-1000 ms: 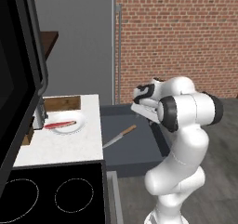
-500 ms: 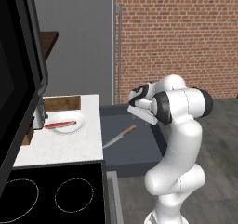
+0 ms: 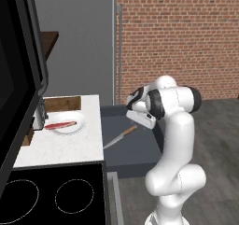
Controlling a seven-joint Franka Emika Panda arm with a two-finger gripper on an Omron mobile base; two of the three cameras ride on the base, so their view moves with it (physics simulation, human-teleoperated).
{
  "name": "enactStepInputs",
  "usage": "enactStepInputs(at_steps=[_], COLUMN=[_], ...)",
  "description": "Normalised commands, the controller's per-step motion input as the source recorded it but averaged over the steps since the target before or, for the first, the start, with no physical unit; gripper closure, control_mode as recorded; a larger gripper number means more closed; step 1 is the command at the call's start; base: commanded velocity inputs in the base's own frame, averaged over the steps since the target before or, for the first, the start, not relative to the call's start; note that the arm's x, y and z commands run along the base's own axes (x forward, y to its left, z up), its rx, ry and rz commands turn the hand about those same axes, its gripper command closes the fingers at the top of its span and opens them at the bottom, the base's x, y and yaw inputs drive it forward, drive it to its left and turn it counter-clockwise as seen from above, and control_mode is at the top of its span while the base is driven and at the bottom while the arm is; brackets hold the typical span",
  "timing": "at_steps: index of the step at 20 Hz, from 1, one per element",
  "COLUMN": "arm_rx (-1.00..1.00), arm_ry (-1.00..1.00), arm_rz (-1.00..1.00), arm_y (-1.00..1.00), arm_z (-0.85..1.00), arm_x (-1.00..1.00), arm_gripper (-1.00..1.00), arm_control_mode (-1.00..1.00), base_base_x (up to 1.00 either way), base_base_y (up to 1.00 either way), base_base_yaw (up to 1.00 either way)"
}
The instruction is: Pick up the knife from the drawer and place it on the cutting board. Then place the meat from the plate to the cutting board.
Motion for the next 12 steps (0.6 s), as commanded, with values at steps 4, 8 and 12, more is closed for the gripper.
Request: enactStepInputs(at_steps=[4, 8, 12], arm_rx=[0.0, 0.0, -0.04], arm_ry=[0.0, 0.0, 0.0], arm_rz=[-0.03, -0.04, -0.03], arm_y=[0.13, 0.2, 0.19], arm_z=[-0.18, -0.19, -0.45], arm_x=[0.31, 0.33, 0.23], arm_gripper=[-1.0, -1.0, -1.0], arm_control_mode=[-1.0, -1.0, -1.0], base_base_x=[0.0, 0.0, 0.0], base_base_y=[0.0, 0.0, 0.0], base_base_yaw=[0.0, 0.0, 0.0])
